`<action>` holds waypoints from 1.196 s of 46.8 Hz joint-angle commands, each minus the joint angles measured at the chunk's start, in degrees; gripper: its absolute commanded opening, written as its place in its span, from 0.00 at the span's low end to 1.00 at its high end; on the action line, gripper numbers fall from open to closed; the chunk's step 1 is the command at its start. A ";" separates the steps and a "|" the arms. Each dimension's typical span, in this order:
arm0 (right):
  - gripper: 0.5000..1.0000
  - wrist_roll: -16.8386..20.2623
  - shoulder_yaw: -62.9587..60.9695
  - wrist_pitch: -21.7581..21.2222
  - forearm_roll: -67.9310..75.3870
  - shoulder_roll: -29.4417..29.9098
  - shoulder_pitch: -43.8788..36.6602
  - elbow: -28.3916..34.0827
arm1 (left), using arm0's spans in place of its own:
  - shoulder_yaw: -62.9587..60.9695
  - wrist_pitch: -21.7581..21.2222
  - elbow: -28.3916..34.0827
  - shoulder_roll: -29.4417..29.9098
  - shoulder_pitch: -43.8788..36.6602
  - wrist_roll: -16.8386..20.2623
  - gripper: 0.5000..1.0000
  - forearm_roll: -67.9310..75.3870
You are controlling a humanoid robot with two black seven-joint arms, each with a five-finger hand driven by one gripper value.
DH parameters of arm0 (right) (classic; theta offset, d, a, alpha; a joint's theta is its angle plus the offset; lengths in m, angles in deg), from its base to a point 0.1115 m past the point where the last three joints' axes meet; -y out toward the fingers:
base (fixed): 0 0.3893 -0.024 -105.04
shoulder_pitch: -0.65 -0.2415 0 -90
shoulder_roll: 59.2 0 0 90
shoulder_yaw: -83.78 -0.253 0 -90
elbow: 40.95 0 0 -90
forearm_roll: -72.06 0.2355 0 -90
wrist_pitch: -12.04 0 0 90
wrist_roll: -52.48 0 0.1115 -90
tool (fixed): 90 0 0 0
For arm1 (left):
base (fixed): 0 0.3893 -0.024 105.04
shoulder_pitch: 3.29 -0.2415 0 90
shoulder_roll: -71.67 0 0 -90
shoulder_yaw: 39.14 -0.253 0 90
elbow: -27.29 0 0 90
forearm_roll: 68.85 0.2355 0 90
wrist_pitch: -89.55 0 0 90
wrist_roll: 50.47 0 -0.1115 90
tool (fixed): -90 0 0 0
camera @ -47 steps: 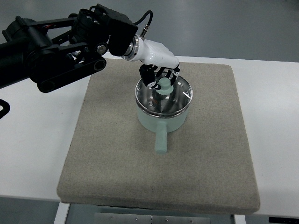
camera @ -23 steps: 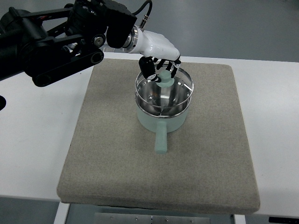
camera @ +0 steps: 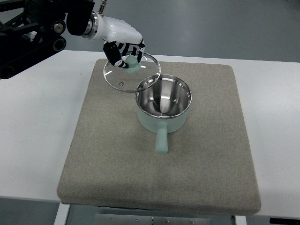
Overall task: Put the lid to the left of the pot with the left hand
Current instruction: 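Carry the lid beside the pot and lower it onto the pad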
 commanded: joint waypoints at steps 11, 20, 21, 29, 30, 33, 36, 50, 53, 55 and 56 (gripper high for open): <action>0.85 0.00 -0.02 0.00 0.00 0.00 0.01 0.06 | -0.21 -5.55 1.20 3.81 -5.12 0.02 0.00 0.16; 0.85 0.00 0.07 0.00 0.00 0.00 0.01 -0.02 | -0.82 -9.16 5.68 3.37 -8.64 0.10 0.00 0.69; 0.85 0.00 -0.02 0.00 0.00 0.00 0.01 -0.02 | -0.82 -9.60 5.94 3.28 -8.99 0.10 0.00 0.78; 0.85 0.00 -0.02 0.00 0.00 0.00 0.01 -0.02 | -0.91 -12.32 9.10 2.58 -10.75 0.37 0.00 0.78; 0.85 0.00 -0.02 0.00 0.00 0.00 0.01 -0.02 | -0.82 -12.59 9.72 2.14 -11.10 0.63 0.00 0.78; 0.85 0.00 -0.02 0.00 0.00 0.00 0.01 0.07 | -0.91 -13.64 11.74 0.21 -12.24 1.33 0.00 0.78; 0.85 0.00 -0.02 0.00 0.00 0.00 0.01 -0.02 | -0.91 -13.99 12.80 -0.76 -12.94 1.42 0.00 0.86; 0.85 0.00 -0.02 0.00 0.00 0.00 0.01 -0.02 | -1.00 -16.10 16.84 -3.57 -14.61 1.42 0.00 0.86; 0.85 0.00 -0.02 0.00 0.00 0.00 0.01 -0.02 | -1.00 -16.28 17.81 -4.27 -15.14 1.42 0.00 0.86; 0.85 0.00 0.07 0.00 0.00 0.00 0.01 -0.02 | -1.00 -16.28 18.16 -4.54 -15.32 1.42 0.00 0.86; 0.85 0.00 0.07 0.00 0.00 0.00 0.01 0.06 | -1.00 -16.28 18.25 -4.54 -15.32 1.42 0.00 0.86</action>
